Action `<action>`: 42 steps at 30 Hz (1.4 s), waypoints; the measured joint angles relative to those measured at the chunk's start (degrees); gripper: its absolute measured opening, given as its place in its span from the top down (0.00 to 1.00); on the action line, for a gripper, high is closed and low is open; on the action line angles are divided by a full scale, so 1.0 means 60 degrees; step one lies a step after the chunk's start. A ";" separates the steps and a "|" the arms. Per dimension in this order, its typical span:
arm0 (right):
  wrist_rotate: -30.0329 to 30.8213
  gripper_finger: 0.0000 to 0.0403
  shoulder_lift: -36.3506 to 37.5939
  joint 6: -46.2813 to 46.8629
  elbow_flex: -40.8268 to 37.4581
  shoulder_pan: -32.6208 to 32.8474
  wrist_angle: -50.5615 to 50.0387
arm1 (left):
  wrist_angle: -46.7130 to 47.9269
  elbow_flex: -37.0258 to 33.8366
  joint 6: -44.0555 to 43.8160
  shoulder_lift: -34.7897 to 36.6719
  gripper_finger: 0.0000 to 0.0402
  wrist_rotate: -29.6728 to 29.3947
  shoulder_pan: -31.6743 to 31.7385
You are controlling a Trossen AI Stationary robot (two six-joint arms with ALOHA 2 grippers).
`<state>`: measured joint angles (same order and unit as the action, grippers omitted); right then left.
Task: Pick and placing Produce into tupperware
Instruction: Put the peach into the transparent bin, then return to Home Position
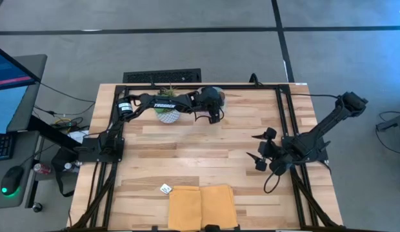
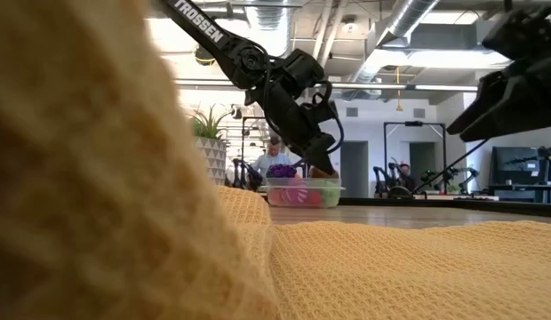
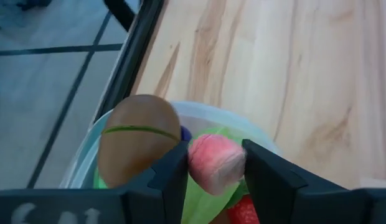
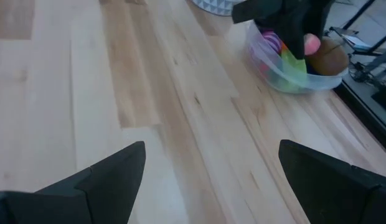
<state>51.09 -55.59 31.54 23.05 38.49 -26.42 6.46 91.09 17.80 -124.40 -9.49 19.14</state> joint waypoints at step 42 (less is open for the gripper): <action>-0.0153 0.03 0.0181 -0.4415 0.0004 -0.1257 0.2834 | 0.5261 0.3208 0.1524 0.0262 0.49 0.0409 -0.1708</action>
<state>50.17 -54.51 5.05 23.07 30.95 -9.42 38.03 110.34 26.95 -122.83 -7.04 8.89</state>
